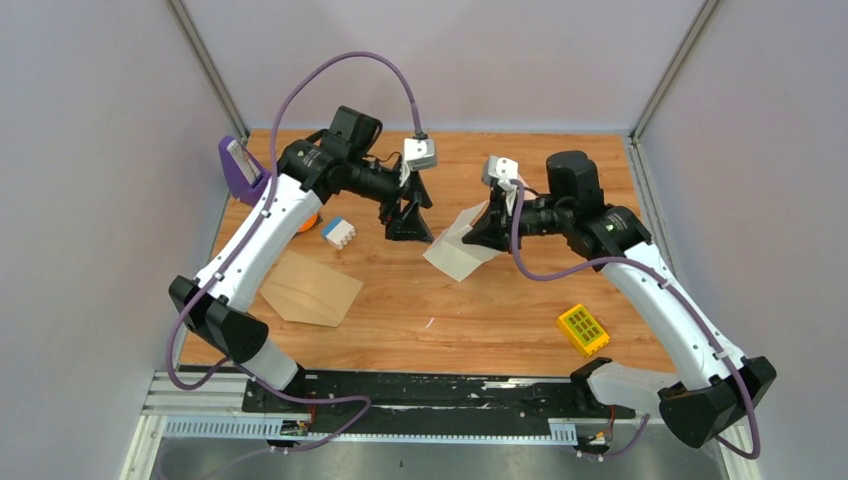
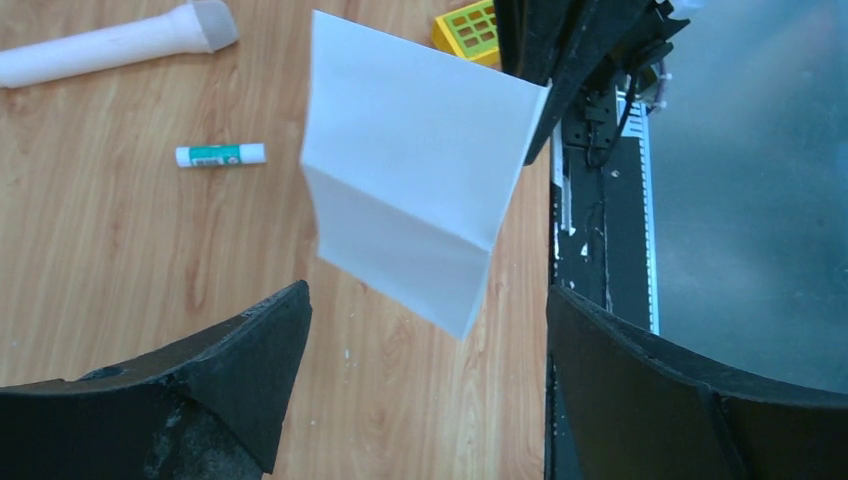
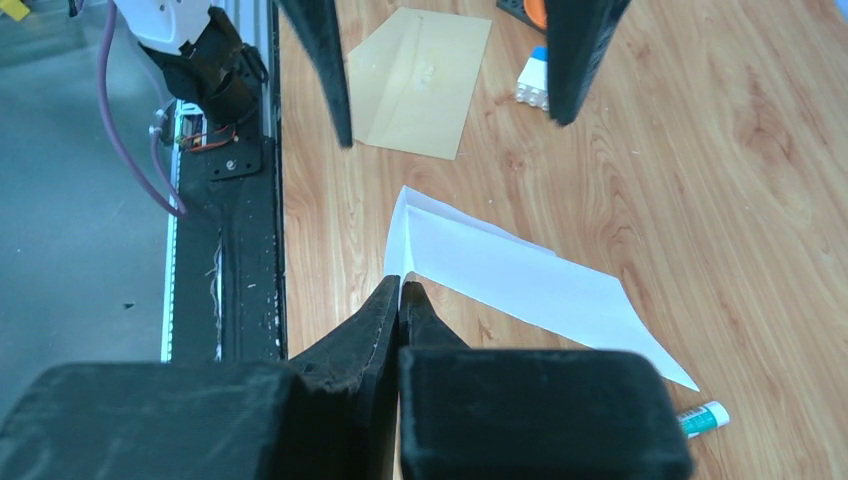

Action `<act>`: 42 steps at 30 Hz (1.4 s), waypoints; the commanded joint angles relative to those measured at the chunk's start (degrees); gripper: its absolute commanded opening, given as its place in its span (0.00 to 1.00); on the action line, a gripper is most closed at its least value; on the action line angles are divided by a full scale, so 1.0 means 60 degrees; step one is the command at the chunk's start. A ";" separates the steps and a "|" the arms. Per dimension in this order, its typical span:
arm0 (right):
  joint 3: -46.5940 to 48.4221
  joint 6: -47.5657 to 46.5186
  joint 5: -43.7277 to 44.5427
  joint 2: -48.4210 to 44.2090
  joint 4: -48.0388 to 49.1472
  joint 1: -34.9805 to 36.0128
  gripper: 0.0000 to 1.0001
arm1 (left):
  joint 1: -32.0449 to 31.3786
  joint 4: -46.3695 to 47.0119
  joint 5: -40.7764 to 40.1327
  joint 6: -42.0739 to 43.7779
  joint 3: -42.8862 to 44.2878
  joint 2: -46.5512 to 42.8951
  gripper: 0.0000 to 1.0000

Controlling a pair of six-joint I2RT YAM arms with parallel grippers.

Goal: Place the letter into the envelope and seal it
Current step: Fold the letter.

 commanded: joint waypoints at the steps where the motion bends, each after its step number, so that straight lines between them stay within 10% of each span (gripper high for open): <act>1: -0.0061 0.0786 0.0158 -0.0089 0.0981 -0.0090 0.00 | -0.0332 0.0271 0.0328 -0.0414 -0.0194 0.0151 0.92; 11: 0.0021 0.1206 -0.0121 -0.0012 0.1226 -0.0367 0.00 | -0.0949 0.0066 0.0217 -0.0303 0.0001 0.0775 0.78; 18: 0.0069 0.1415 -0.0240 0.0074 0.1379 -0.0521 0.00 | -0.1039 -0.0090 0.0281 -0.0166 -0.0001 0.0904 0.20; 28: 0.0034 0.1391 -0.0327 0.0054 0.1401 -0.0559 0.01 | -0.1048 -0.0185 0.0360 -0.0031 -0.0017 0.0793 0.00; 42: 0.0406 -0.0184 0.0813 -0.1024 0.0435 -0.0617 0.77 | -0.1048 -0.0732 -0.0203 0.0661 -0.0239 0.0328 0.00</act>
